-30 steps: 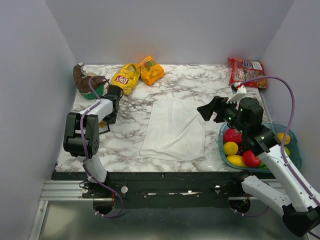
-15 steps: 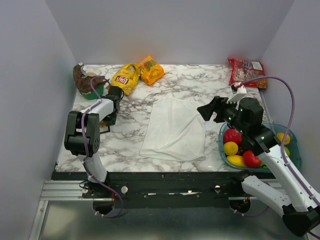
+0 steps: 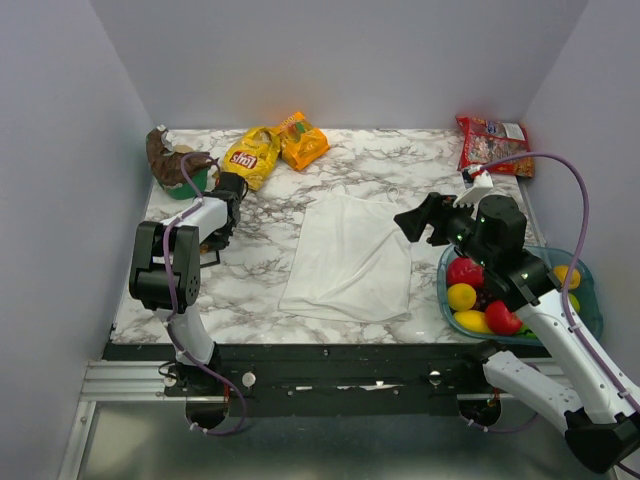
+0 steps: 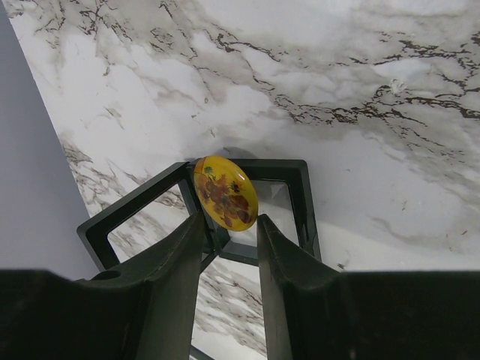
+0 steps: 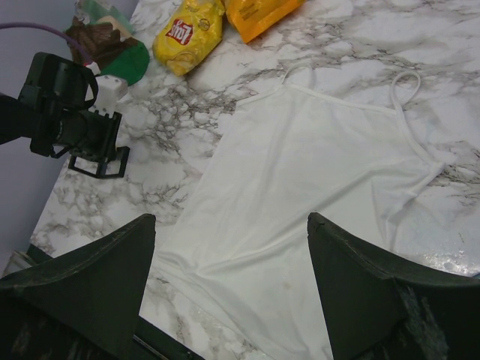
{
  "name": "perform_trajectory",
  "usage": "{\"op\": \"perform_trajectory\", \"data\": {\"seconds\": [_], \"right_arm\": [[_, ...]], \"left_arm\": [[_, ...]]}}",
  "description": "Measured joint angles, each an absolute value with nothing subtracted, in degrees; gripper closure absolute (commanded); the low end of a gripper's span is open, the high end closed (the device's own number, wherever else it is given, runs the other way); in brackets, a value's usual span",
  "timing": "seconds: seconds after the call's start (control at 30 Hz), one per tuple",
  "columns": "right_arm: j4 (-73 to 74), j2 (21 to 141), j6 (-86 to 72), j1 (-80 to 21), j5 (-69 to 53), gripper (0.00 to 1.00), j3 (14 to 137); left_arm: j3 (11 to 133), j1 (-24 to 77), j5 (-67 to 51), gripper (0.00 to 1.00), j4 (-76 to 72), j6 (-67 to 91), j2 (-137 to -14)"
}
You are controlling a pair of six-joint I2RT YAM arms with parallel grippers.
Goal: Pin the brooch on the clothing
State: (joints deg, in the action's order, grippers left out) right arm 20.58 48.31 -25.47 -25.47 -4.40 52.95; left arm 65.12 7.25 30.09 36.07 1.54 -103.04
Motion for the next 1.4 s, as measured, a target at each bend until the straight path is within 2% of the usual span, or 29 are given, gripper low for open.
{"op": "perform_trajectory", "data": {"seconds": [0.5, 1.4], "right_arm": [[20.6, 48.3, -25.5, -25.5, -4.4, 0.11, 52.9], [20.6, 48.4, -25.5, -25.5, -5.8, 0.11, 52.9]], "left_arm": [[65.1, 7.3, 32.4, 0.64, 35.2, 1.3, -102.0], [65.1, 8.6, 33.9, 0.55, 35.5, 0.4, -105.1]]}}
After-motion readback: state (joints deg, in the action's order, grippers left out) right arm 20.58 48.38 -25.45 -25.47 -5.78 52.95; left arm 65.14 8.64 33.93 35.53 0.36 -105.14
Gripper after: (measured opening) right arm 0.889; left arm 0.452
